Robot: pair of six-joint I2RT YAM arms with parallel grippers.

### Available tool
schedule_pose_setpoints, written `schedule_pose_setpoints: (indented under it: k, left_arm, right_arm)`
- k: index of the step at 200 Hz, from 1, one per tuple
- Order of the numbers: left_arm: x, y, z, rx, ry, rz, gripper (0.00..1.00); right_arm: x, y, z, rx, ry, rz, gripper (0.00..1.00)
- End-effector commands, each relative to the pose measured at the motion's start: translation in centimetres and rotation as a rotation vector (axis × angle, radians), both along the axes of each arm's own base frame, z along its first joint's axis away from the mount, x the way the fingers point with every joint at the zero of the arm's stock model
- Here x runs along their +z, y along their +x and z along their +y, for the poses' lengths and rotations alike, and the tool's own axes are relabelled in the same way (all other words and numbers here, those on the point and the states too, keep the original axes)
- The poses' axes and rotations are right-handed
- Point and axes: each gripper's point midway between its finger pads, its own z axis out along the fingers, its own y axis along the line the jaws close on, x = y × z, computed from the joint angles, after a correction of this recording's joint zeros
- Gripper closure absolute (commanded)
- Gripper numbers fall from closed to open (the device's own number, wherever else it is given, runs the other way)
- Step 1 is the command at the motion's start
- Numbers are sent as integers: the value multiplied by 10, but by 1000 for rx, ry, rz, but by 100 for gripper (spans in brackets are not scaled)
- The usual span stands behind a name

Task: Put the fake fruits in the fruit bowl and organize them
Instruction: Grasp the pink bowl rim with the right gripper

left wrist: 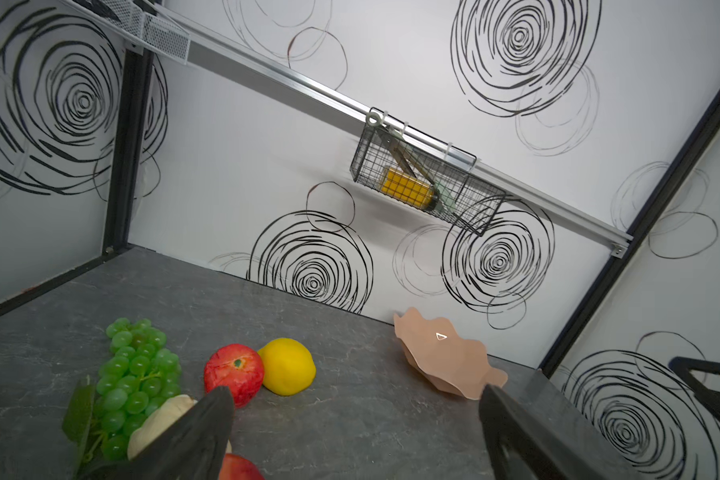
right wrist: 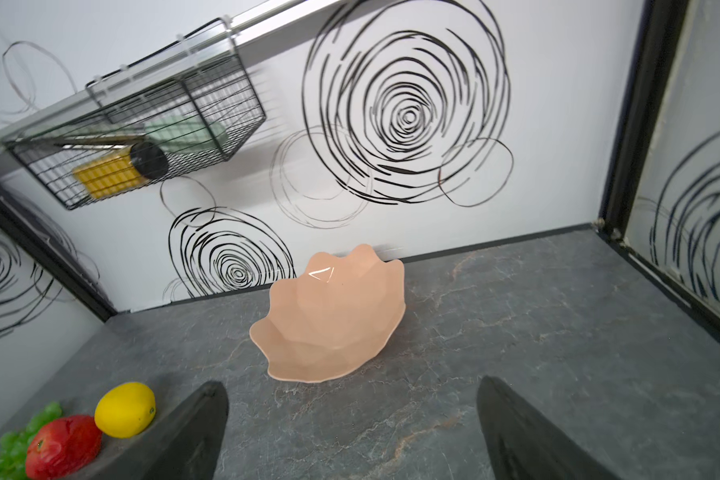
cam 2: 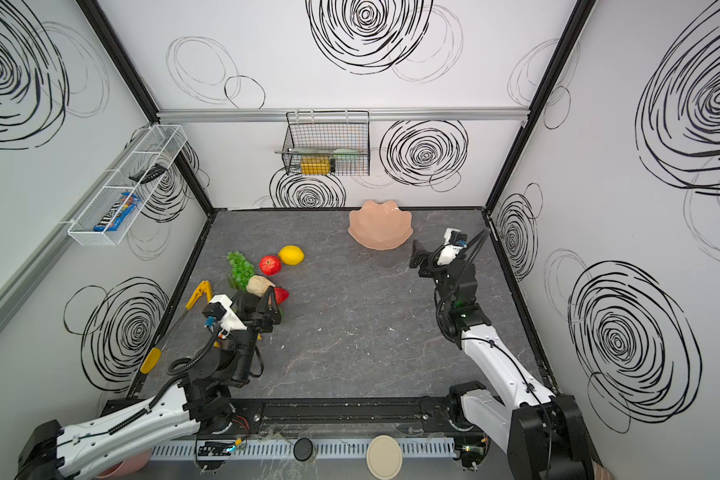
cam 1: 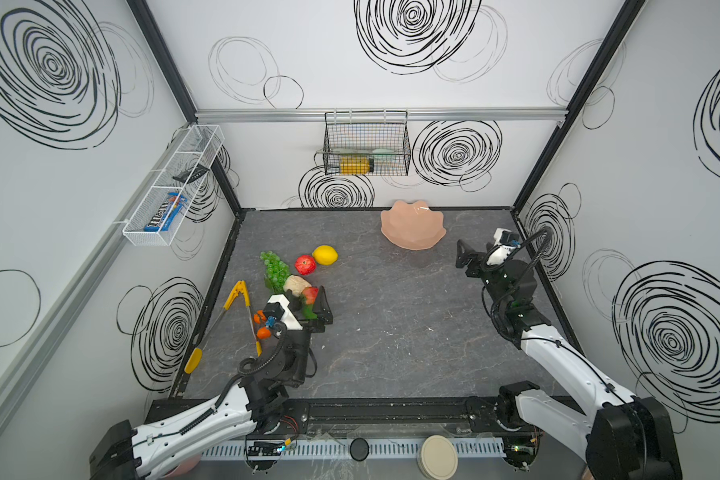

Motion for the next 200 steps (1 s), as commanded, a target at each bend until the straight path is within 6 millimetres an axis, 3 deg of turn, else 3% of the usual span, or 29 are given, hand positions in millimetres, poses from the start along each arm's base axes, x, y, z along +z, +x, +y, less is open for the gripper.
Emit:
schedule_pose_setpoints:
  k: [1, 43, 76, 101, 155, 200]
  left_arm:
    - [-15, -4, 2, 31, 90, 28, 4]
    - [-28, 5, 10, 91, 106, 87, 4]
    - [-40, 14, 4, 78, 137, 128, 4]
    - [-50, 22, 4, 82, 151, 159, 4]
    - [-67, 38, -5, 37, 192, 212, 4]
    - [-75, 45, -13, 34, 256, 259, 4]
  right_arm:
    - [-28, 4, -6, 12, 187, 49, 3]
    - [-86, 60, 2, -2, 208, 368, 3]
    - [-121, 102, 9, -16, 251, 481, 2]
    - [-141, 129, 15, -10, 267, 529, 0]
    - [-179, 170, 32, 51, 291, 592, 13]
    - [-200, 196, 30, 53, 271, 642, 25]
